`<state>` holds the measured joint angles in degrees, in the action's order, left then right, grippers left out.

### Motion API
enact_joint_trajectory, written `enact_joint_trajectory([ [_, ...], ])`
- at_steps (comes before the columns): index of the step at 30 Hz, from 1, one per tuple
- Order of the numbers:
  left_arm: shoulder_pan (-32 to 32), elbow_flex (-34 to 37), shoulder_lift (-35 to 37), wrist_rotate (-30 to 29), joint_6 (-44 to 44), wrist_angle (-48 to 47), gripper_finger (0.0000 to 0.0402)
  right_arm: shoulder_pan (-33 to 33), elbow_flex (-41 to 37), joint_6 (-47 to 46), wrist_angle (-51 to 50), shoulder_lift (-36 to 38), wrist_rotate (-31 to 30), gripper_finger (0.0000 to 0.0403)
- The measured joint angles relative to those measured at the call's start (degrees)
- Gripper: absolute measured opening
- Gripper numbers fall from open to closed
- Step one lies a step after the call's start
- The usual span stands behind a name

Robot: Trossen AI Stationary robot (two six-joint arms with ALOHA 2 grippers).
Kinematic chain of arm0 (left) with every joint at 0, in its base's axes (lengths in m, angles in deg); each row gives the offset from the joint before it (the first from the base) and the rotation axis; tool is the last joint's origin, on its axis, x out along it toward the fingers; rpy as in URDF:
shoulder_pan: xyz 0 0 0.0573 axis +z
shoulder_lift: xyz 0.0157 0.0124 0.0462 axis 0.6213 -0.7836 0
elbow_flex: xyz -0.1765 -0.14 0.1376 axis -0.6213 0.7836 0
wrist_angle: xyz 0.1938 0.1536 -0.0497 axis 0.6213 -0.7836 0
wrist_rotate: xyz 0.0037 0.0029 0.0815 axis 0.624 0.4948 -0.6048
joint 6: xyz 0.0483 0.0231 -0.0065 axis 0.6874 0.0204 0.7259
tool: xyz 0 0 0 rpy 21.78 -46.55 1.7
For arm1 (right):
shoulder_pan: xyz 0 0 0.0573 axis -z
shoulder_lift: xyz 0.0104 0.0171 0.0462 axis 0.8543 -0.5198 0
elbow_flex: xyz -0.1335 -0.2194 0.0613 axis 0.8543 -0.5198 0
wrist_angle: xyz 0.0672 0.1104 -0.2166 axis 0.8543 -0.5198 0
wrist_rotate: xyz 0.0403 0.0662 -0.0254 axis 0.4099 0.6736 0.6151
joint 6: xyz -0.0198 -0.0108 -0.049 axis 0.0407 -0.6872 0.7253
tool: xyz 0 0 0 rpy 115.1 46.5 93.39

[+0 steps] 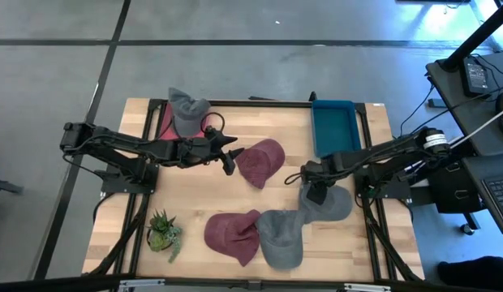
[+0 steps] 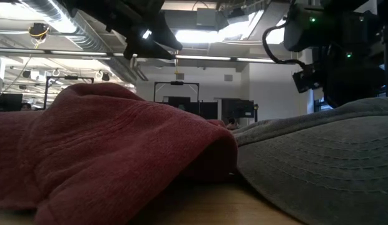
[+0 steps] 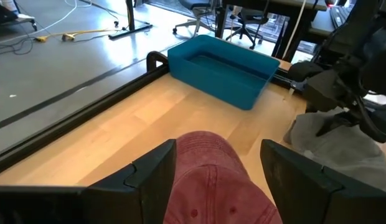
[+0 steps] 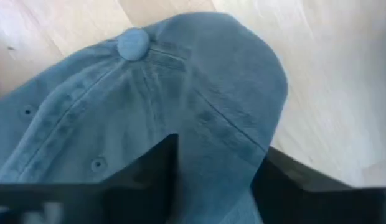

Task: Pick & Place hat
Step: Put the top gray cap into the pink bin

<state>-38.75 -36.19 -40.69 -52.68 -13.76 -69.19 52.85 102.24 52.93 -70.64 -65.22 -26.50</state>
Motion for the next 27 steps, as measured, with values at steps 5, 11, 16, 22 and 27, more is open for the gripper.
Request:
enact_joint_trajectory([
  [5, 0.07, 0.00, 0.00, -0.54, -1.94, 0.92, 0.0228, 0.00, 0.00, 1.85, 0.08, 1.84, -0.05, 0.0029],
  [11, 0.82, 0.00, 0.00, 1.55, -6.60, 2.23, 0.0227, -0.15, 2.20, 3.26, -0.47, 7.89, -4.85, 0.0020],
  [16, 0.90, 0.00, -0.43, 2.91, -7.38, 7.66, 0.0227, -0.76, 6.69, 7.38, 0.01, 14.22, -14.32, 0.0008],
  [22, 1.58, -0.02, -2.93, 11.33, -1.37, 21.02, 0.0224, -0.72, 9.05, 17.16, 13.00, 18.02, -19.12, 0.0013],
  [27, 1.59, -2.07, -8.32, 17.12, 4.71, 28.34, 0.0221, -0.63, 9.05, 23.54, 23.48, 17.23, -19.12, 0.0010],
])
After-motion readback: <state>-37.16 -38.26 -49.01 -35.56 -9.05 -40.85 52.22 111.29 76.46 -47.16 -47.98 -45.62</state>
